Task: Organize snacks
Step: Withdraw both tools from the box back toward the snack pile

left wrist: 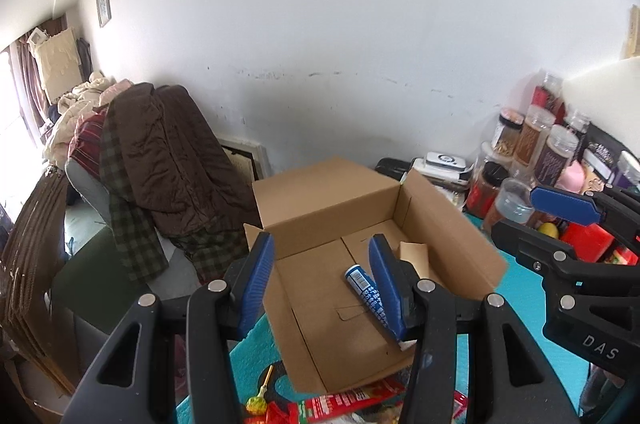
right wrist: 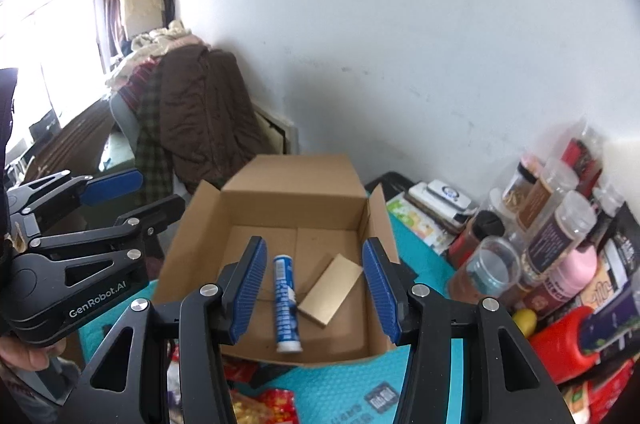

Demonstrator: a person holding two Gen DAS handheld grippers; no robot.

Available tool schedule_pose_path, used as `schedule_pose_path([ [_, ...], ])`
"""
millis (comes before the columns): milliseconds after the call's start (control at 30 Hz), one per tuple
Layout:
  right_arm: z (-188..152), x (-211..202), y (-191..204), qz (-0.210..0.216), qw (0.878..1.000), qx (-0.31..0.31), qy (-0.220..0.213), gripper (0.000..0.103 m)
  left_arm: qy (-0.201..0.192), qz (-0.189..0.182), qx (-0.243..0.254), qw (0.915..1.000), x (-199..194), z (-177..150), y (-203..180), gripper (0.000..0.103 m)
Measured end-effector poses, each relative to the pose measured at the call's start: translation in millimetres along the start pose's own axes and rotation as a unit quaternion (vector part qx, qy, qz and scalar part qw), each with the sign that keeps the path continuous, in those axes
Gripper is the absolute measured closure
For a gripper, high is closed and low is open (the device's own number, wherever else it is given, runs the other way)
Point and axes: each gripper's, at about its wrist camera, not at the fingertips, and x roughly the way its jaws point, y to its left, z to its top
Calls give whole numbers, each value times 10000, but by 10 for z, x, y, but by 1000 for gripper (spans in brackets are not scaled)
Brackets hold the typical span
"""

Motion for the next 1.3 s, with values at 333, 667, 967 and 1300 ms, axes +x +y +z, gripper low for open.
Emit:
schedule_pose_path([
  [333, -98, -514, 177, 80, 9989, -158, -445, 38, -347, -81, -75, 9993, -531, -128, 31, 28],
  [667, -351, -843, 306, 110, 9981, -167, -584, 16, -655, -78, 42, 9978, -953, -405, 37, 23],
  [967, -681, -949, 441, 204, 9984, -172, -498, 14, -586, -32, 88, 9982, -1083, -735, 27, 23],
  [1300, -1147, -855, 620, 71, 9992, -136, -380, 14, -256, -28, -70, 9996, -1020, -1168, 80, 23],
])
